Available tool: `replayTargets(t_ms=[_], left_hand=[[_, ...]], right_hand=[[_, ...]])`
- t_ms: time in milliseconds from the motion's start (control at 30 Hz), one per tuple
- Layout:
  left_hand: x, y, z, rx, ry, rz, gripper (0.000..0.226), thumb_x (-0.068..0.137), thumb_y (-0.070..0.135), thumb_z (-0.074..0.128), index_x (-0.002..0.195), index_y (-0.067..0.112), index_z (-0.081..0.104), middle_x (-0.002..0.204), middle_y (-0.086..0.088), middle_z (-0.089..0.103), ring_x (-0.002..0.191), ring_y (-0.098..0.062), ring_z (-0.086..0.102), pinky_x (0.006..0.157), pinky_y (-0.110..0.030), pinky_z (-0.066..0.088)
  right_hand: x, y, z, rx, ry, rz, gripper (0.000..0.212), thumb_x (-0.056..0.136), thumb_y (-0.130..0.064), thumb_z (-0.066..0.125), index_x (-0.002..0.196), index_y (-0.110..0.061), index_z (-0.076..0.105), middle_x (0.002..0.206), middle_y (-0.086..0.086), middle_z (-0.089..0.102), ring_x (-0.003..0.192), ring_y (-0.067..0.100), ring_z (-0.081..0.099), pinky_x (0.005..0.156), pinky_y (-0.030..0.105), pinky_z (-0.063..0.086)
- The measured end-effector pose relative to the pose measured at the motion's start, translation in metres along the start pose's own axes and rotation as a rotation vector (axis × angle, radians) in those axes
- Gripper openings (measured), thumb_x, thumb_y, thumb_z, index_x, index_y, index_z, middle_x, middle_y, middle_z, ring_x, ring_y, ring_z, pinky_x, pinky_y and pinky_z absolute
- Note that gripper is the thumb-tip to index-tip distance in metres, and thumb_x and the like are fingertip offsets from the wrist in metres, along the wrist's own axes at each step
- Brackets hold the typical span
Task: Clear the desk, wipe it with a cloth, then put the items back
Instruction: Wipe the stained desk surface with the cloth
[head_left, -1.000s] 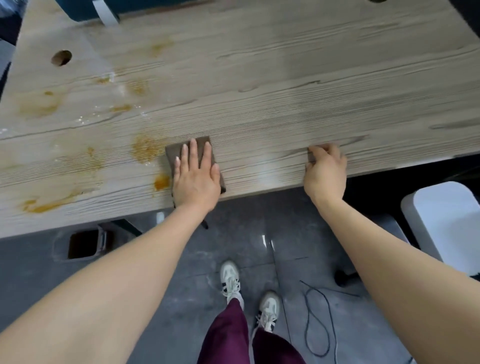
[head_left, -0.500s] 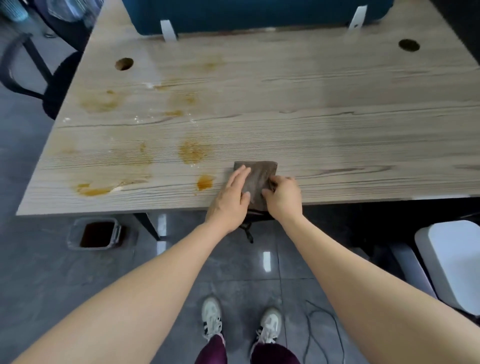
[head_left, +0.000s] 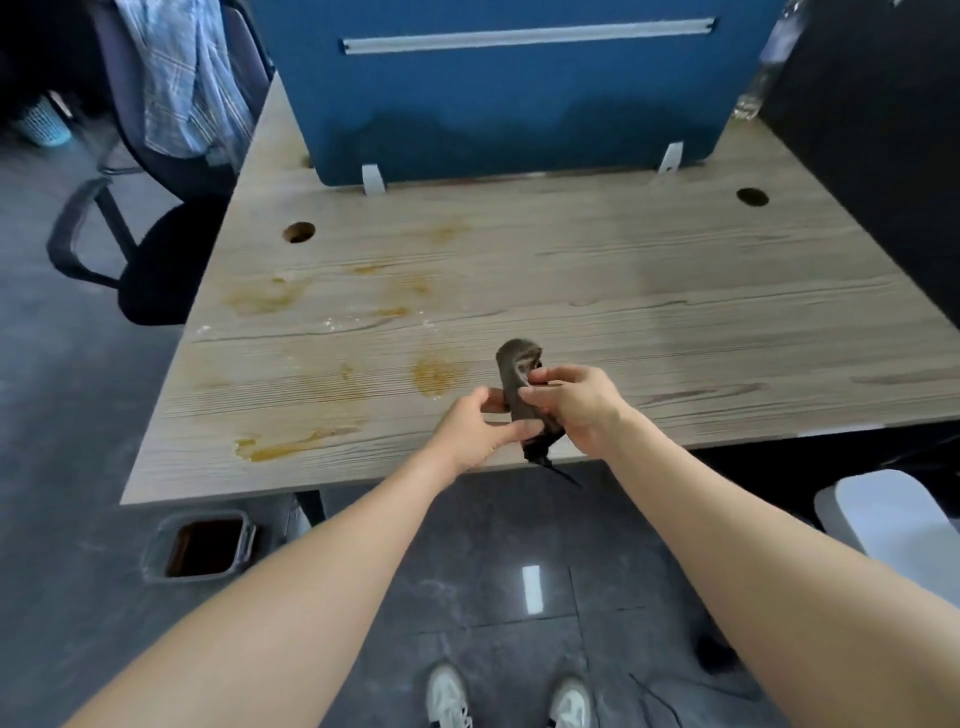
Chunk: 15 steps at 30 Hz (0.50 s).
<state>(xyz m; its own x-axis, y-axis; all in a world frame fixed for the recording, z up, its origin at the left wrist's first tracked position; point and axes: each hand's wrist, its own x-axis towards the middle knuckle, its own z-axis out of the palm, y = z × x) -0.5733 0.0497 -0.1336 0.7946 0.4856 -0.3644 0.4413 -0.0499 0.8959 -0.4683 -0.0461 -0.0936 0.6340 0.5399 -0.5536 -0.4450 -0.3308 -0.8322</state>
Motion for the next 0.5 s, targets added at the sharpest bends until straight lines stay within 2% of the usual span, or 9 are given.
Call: replayTargets(t_ms=[133, 267, 333, 433, 500], left_hand=[[-0.003, 0.027, -0.018, 0.005, 0.010, 0.058, 0.026, 0.076, 0.016, 0.077, 0.095, 0.020, 0.061, 0.096, 0.007, 0.067, 0.098, -0.013, 0.060, 0.091, -0.030, 0.045], [-0.007, 0.055, -0.025, 0.065, 0.019, 0.123, 0.026, 0.078, 0.008, 0.073, 0.102, 0.011, 0.066, 0.094, 0.001, 0.068, 0.090, -0.013, 0.061, 0.082, -0.023, 0.047], [-0.011, 0.069, -0.026, 0.018, -0.013, 0.138, 0.029, 0.079, 0.010, 0.072, 0.106, 0.008, 0.065, 0.096, 0.000, 0.069, 0.090, -0.013, 0.062, 0.081, -0.020, 0.046], [-0.018, 0.087, -0.020, -0.090, -0.099, 0.170, 0.030, 0.079, 0.011, 0.074, 0.107, 0.007, 0.065, 0.099, -0.003, 0.071, 0.094, -0.014, 0.065, 0.087, -0.026, 0.050], [-0.024, 0.098, -0.016, -0.121, -0.044, 0.171, 0.027, 0.076, -0.002, 0.072, 0.102, 0.002, 0.064, 0.095, -0.009, 0.070, 0.090, -0.020, 0.067, 0.089, -0.034, 0.053]], right_hand=[[-0.015, -0.028, 0.002, -0.062, -0.040, -0.112, 0.021, 0.076, 0.014, 0.067, 0.083, -0.004, 0.059, 0.088, 0.017, 0.063, 0.072, 0.026, 0.062, 0.072, 0.036, 0.055], [-0.030, -0.054, -0.005, -0.132, -0.016, -0.174, 0.026, 0.074, 0.014, 0.069, 0.091, -0.002, 0.059, 0.084, 0.013, 0.063, 0.069, 0.024, 0.062, 0.070, 0.032, 0.055], [-0.037, -0.065, -0.007, -0.111, 0.039, -0.218, 0.031, 0.073, 0.013, 0.070, 0.100, 0.001, 0.059, 0.083, 0.011, 0.064, 0.071, 0.023, 0.063, 0.072, 0.032, 0.056], [-0.047, -0.076, -0.004, -0.067, 0.079, -0.248, 0.034, 0.073, 0.013, 0.071, 0.104, 0.005, 0.060, 0.081, 0.010, 0.064, 0.071, 0.023, 0.063, 0.073, 0.035, 0.056], [-0.054, -0.079, 0.000, -0.024, 0.079, -0.237, 0.033, 0.074, 0.013, 0.069, 0.105, 0.007, 0.060, 0.079, 0.013, 0.063, 0.069, 0.024, 0.062, 0.073, 0.039, 0.055]])
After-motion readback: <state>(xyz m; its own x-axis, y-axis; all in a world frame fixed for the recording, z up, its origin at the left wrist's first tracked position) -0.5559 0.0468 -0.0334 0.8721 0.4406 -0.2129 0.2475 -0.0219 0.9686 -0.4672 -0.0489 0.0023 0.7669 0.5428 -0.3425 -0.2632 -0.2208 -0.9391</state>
